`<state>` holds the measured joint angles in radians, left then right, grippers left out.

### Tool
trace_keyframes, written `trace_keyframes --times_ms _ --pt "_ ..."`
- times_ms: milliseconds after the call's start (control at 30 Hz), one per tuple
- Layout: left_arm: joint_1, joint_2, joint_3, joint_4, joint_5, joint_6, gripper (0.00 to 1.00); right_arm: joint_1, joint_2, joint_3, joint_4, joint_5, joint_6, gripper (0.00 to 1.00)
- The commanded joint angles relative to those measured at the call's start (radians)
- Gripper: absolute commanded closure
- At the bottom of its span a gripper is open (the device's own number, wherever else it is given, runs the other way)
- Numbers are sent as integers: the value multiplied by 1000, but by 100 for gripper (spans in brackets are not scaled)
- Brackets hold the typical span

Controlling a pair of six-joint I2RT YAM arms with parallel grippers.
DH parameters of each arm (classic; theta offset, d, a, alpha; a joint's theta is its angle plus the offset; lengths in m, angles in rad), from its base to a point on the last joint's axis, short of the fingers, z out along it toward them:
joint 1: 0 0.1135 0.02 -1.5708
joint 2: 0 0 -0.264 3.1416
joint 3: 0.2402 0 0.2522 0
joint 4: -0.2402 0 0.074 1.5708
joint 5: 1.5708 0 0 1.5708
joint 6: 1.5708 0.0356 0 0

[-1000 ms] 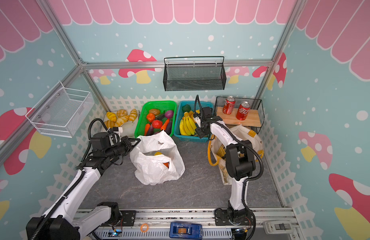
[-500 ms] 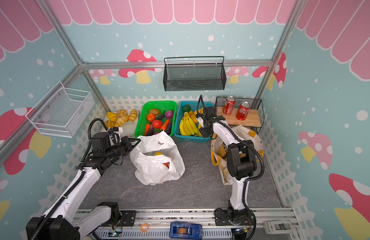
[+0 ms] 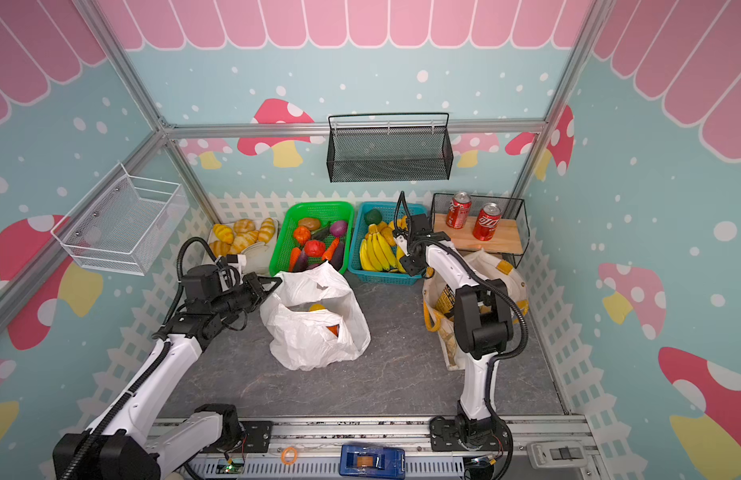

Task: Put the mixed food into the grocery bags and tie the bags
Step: 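Lower the right gripper onto the yellow banana bunch and grasp its stem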

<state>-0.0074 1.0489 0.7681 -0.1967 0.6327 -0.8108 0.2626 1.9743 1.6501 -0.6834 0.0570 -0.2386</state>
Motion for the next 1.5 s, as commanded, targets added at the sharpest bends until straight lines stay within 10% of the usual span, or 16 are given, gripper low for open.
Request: trace_keyframes --times_ms 0,400,1467 --pt "7 4 -12 22 11 -11 100 -3 31 24 -43 10 -29 61" --pt "6 5 -20 29 15 -19 100 -3 110 106 -85 21 -7 58" --pt "6 8 -24 44 15 -30 100 2 -94 124 42 -245 -22 100"
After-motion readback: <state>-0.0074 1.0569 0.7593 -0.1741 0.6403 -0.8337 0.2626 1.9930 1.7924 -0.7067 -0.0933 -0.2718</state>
